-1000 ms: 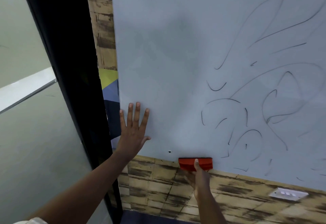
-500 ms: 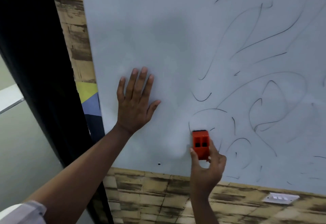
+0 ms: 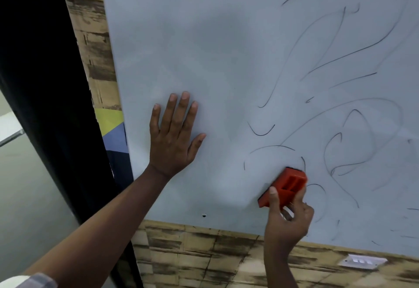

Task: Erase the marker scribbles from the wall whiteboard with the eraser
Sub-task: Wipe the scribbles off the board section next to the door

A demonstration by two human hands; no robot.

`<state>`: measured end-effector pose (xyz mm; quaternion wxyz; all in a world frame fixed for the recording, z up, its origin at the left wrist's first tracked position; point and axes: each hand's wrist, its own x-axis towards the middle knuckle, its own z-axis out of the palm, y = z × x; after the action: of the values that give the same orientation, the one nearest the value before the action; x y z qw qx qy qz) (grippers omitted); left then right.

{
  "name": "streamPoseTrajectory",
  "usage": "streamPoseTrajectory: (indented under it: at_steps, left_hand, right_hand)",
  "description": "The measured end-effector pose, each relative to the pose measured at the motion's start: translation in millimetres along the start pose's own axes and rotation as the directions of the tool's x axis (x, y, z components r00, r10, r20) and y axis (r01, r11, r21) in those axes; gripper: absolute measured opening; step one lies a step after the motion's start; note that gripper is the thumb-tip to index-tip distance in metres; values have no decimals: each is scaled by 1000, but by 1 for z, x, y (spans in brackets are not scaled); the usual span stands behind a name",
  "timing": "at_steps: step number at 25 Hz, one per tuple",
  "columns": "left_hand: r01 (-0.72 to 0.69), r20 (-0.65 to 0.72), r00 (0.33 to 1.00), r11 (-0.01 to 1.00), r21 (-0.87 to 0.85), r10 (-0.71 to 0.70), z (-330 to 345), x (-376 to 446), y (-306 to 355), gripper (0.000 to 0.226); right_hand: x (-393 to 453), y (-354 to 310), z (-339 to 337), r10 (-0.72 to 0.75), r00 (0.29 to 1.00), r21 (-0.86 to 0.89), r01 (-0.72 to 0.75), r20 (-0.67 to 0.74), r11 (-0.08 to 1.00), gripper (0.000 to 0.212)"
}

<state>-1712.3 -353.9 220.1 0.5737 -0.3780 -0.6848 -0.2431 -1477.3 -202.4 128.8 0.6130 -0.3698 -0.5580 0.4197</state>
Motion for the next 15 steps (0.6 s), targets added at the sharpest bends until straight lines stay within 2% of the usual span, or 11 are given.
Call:
streamPoseTrajectory:
  at_steps: [2, 3, 4, 6, 8, 10, 11, 13, 15]
  left_hand:
    - [-7, 0, 1000, 1000, 0, 7, 0, -1, 0, 73]
    - [-12, -1, 1000, 1000, -2, 12, 0, -2, 1, 73]
    - [-16, -3, 1000, 1000, -6, 16, 1, -2, 2, 73]
    - [-15, -3, 1000, 1000, -13, 15, 1, -4, 2, 72]
    - [-9, -3, 1000, 1000, -12, 9, 3, -5, 1, 71]
    - [-8, 2, 1000, 1000, -12, 8, 3, -6, 0, 71]
    - [-13, 3, 1000, 1000, -12, 13, 3, -6, -1, 72]
    - [-25, 1, 1000, 1000, -10, 25, 3, -6, -1, 72]
    - [-26, -3, 1000, 1000, -16, 26, 2, -7, 0, 71]
  right_hand:
    - [2, -8, 2, 96, 993, 56, -93, -62, 994, 67]
    - [2, -13, 5, 81, 995, 35, -79, -60, 996, 68]
    - [-1, -19, 9, 21, 999, -9, -22, -37, 1000, 68]
    - [-12, -26, 23, -194, 977, -152, 206, 85, 967, 67]
    - [-33, -28, 40, -395, 869, -316, 480, 298, 818, 61]
    - [-58, -28, 48, -460, 751, -396, 648, 474, 650, 59]
    - [-65, -28, 49, -459, 723, -405, 678, 516, 613, 59]
    - [-59, -34, 48, -463, 707, -389, 693, 535, 608, 60]
    - [-37, -46, 44, -487, 735, -365, 666, 473, 651, 61]
